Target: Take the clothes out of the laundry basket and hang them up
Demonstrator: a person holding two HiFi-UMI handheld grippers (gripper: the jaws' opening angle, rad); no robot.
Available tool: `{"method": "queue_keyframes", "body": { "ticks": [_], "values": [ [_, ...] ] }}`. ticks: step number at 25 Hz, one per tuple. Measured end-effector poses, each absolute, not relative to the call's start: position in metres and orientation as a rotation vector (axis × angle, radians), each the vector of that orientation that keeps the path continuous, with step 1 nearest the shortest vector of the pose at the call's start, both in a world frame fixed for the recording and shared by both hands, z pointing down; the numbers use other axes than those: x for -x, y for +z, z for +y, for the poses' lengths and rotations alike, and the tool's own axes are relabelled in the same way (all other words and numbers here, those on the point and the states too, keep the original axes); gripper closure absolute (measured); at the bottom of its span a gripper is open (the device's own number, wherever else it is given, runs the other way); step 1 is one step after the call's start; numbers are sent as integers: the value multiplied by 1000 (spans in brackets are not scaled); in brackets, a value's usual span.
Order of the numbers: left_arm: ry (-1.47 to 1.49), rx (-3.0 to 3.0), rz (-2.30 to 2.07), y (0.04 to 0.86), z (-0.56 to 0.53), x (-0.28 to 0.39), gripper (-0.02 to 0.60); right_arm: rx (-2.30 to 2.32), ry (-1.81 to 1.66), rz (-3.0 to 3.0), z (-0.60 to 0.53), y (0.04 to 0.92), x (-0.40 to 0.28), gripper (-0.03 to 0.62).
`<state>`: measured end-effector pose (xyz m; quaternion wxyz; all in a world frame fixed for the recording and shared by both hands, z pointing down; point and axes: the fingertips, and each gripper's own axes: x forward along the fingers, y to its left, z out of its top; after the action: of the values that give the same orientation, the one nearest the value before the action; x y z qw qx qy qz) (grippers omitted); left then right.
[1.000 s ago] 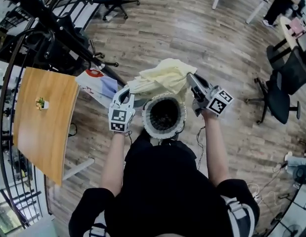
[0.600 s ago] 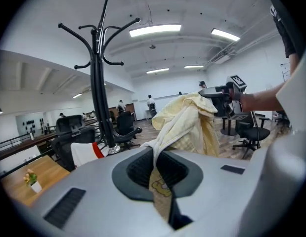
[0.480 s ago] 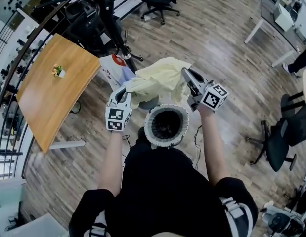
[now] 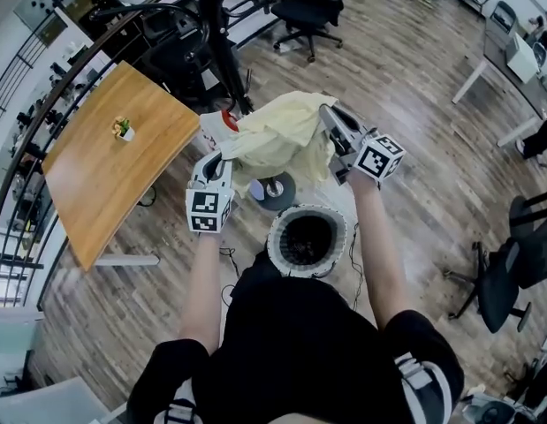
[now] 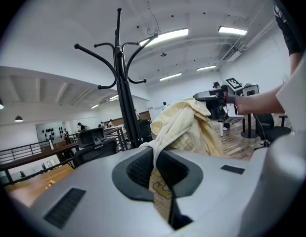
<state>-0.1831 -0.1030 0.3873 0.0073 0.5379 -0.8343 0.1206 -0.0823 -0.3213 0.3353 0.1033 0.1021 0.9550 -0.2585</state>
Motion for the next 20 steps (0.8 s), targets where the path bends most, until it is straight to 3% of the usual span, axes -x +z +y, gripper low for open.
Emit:
{"method": "queue_keyframes", "body": {
  "ticks": [11,20],
  "values": [
    [299,-1708,-2685,350,-136,247,551,-280,-689,2780,-355,295,145,542],
    [342,-1640,-2582,411,-148,284,551,-188,-811,2943,-372,389,188,542]
  ]
}}
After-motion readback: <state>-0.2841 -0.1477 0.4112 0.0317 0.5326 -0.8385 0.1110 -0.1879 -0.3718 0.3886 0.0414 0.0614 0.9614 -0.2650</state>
